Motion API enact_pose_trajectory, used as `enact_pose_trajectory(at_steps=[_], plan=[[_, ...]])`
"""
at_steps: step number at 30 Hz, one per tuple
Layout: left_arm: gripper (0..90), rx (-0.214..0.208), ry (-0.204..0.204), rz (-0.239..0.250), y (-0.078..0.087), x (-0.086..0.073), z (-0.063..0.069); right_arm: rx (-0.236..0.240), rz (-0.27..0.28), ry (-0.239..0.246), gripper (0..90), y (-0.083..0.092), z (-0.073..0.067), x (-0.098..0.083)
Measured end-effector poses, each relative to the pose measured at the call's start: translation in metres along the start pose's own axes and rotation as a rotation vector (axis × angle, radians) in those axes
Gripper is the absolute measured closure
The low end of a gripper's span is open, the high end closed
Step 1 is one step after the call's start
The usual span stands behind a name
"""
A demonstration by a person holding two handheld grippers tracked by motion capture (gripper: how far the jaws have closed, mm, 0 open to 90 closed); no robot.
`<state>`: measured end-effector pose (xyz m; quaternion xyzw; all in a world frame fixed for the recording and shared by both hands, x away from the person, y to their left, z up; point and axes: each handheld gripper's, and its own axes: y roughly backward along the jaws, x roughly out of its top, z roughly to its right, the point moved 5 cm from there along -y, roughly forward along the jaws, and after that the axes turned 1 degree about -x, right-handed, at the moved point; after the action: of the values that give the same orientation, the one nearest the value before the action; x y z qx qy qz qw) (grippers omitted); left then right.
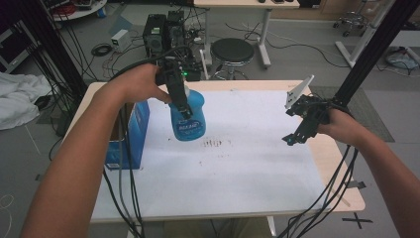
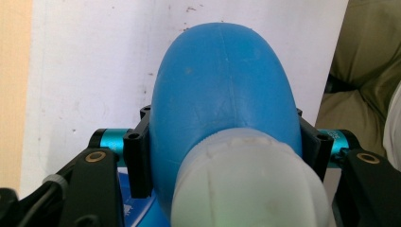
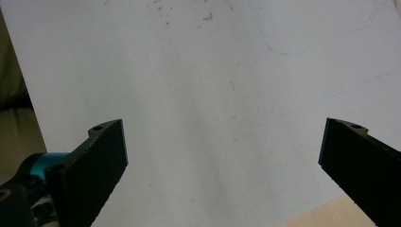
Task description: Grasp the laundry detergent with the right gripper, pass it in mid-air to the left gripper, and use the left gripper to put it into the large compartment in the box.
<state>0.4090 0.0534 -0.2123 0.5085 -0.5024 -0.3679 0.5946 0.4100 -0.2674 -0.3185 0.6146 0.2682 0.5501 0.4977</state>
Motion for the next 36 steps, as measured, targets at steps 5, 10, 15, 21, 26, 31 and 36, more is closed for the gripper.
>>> enact_pose_trajectory(at_steps=[5,10,15,21,26,31,36], plan=[[37.8,0.009,0.026,0.007,0.012,-0.008,-0.007,0.014,-0.017,0.002,2.2,-0.003,0.001,-0.006],[37.9,0.009,0.058,0.025,0.028,-0.018,-0.012,0.021,-0.027,0.003,2.2,-0.005,0.001,-0.008],[37.9,0.016,0.087,0.038,0.045,-0.030,-0.016,0.029,-0.025,0.010,2.2,-0.008,0.000,-0.007],[37.9,0.029,0.126,0.064,0.066,-0.053,-0.020,0.036,-0.019,0.010,2.2,-0.008,0.000,-0.005],[37.9,0.049,0.150,0.068,0.082,-0.072,-0.025,0.037,-0.017,0.010,2.2,-0.008,0.001,-0.005],[37.9,0.068,0.189,0.083,0.095,-0.093,-0.028,0.040,-0.018,0.007,2.2,-0.009,0.001,-0.005],[37.9,0.086,0.215,0.099,0.109,-0.112,-0.030,0.035,-0.018,-0.005,2.2,-0.008,0.001,-0.006]])
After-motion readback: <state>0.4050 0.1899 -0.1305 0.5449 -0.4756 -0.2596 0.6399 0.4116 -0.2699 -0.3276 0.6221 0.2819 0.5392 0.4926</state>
